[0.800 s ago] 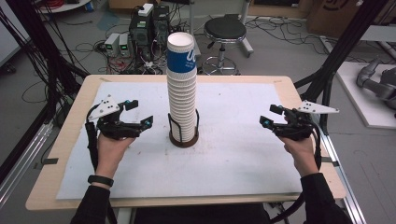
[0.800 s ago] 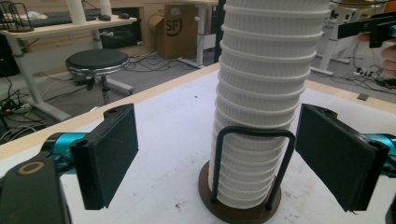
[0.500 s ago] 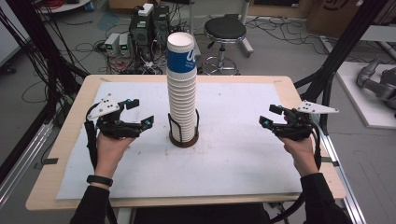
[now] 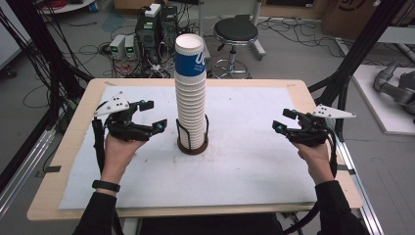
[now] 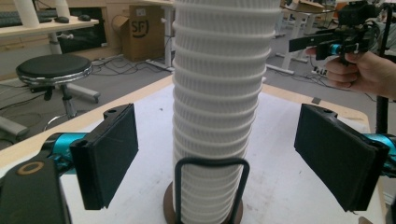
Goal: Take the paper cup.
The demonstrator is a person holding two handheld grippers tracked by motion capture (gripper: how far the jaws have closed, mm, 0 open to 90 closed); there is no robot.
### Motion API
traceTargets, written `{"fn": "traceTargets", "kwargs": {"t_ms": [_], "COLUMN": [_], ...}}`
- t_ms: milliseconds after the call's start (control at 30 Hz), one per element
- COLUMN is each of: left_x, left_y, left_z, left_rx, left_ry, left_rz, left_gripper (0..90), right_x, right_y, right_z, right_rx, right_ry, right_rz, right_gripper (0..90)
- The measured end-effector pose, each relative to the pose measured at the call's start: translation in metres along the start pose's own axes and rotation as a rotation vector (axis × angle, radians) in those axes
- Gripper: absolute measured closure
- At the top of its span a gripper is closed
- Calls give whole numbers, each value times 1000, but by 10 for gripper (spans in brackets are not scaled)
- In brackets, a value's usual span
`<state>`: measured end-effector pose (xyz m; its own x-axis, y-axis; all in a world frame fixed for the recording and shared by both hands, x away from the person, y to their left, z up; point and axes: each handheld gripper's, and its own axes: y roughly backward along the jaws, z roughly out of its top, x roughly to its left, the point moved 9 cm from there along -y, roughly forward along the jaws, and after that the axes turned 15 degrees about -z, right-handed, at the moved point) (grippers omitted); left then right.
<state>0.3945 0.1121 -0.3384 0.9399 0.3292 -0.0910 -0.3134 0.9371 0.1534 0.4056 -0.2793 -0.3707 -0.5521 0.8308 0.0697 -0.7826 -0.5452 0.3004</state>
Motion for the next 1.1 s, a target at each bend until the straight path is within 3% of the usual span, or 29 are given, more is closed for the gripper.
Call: {"fn": "traceTargets", "kwargs": {"t_ms": [233,600,733,867,1100], "left_x": [2,2,1,5,6], "left_y": [-15,-35,-39,-44,-56], "left_z": [23,58,64,69,76], "left_rx": [5,-22,-24,-16,1], "left_ry": [-8,-21,-25,-19,-22], "left_rz": [-11,-65,-82,-60,-83], "left_gripper": [135,128,128,95,95], "right_x": [1,3,3,3,4], "right_y": [-2,-1,-1,-1,-2], "right_z": [0,0,0,1,1], "right_rx": [0,1,-2,-4,-3], "right_ry": [5,8,11,10,14], "right_rz": [3,7,9,9,13], "right_gripper": [223,223,223,222,221]}}
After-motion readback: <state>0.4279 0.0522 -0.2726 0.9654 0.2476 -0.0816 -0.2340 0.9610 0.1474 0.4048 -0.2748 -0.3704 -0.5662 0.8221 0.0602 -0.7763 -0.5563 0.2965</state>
